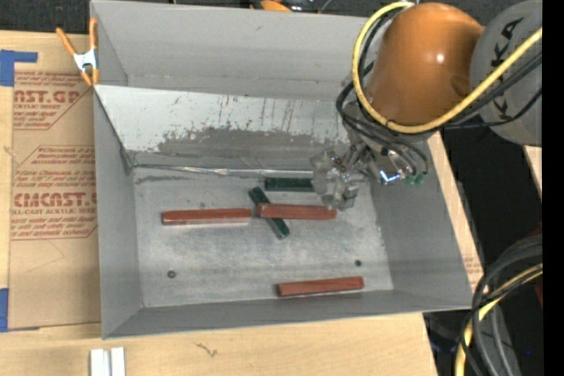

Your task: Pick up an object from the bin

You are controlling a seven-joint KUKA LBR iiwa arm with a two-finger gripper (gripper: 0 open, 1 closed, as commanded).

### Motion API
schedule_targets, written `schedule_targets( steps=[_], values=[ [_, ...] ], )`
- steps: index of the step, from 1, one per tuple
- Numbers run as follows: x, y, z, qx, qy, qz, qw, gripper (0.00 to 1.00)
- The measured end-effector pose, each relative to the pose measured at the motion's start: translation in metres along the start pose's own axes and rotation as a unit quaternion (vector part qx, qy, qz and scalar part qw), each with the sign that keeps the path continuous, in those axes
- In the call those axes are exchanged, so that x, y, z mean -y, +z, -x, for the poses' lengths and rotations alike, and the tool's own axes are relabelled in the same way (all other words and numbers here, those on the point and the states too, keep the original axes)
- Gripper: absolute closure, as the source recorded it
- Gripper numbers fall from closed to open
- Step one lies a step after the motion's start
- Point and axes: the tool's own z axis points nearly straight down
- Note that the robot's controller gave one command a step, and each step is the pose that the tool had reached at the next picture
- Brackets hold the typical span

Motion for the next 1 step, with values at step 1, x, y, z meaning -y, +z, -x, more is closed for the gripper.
schedule_targets(
  steps=[1],
  values=[
    [-0.0009,0.005,-0.0013,-0.0037,0.0,0.002,1.0,0.0]
  ],
)
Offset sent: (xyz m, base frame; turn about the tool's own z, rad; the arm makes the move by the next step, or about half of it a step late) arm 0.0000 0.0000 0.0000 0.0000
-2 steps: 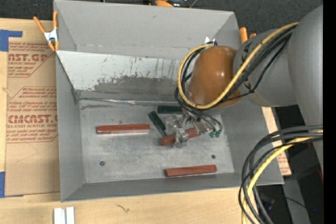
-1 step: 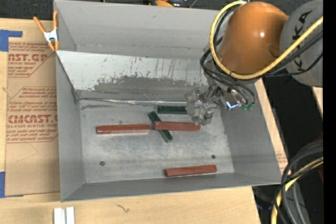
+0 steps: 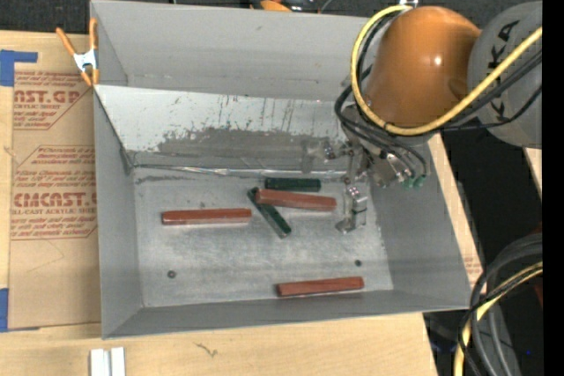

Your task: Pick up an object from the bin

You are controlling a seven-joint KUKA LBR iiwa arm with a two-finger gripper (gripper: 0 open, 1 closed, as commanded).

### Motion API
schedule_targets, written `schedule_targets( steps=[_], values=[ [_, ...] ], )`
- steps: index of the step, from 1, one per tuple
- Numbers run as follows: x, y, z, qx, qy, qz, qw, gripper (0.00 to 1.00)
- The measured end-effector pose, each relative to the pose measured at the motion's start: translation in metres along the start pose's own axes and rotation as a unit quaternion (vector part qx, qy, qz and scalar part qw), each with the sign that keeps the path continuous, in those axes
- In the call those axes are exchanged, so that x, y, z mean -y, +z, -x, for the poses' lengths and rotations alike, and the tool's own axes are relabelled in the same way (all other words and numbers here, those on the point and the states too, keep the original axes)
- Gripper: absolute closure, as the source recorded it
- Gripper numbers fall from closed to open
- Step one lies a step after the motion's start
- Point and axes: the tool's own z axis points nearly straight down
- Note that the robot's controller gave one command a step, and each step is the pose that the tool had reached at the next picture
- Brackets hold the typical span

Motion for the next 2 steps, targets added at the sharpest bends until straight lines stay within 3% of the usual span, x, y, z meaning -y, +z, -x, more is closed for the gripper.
schedule_targets(
  steps=[1,2],
  values=[
    [0.0536,0.155,0.0023,0.0021,0.058,0.0,0.9983,0.0],
    [0.0532,0.1511,0.0029,0.0016,0.056,0.0,0.9984,1.0]
  ],
)
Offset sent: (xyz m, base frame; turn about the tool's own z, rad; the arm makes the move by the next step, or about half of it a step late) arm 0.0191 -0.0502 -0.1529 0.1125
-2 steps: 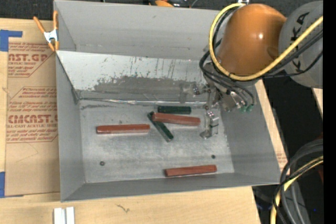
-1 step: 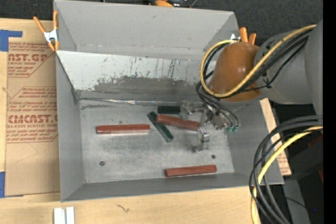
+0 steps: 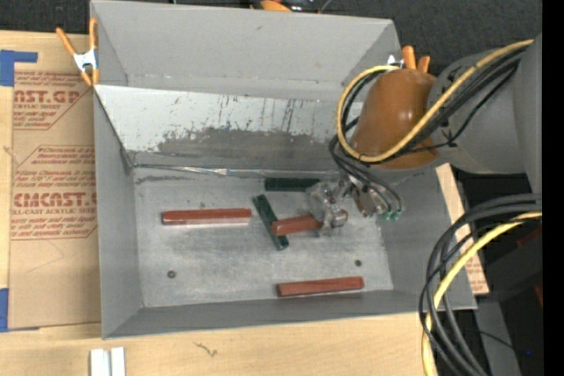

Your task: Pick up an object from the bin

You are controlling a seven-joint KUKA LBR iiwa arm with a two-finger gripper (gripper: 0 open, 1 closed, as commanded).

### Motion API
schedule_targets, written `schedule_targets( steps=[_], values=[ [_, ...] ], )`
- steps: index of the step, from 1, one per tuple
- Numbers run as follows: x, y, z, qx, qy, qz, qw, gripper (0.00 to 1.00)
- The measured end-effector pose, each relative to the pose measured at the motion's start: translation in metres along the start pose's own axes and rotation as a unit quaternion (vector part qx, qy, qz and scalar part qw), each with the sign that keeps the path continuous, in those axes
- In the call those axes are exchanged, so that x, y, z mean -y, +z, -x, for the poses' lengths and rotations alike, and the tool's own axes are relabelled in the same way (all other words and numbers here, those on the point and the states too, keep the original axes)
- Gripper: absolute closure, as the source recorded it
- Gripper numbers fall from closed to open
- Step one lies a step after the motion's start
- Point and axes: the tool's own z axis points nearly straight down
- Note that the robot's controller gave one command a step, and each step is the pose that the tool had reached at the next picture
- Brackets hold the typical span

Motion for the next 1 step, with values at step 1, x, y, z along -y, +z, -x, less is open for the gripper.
schedule_targets(
  steps=[1],
  values=[
    [-0.0148,-0.1596,-0.0066,0.0021,-0.006,-0.001,1.0,1.0]
  ],
)
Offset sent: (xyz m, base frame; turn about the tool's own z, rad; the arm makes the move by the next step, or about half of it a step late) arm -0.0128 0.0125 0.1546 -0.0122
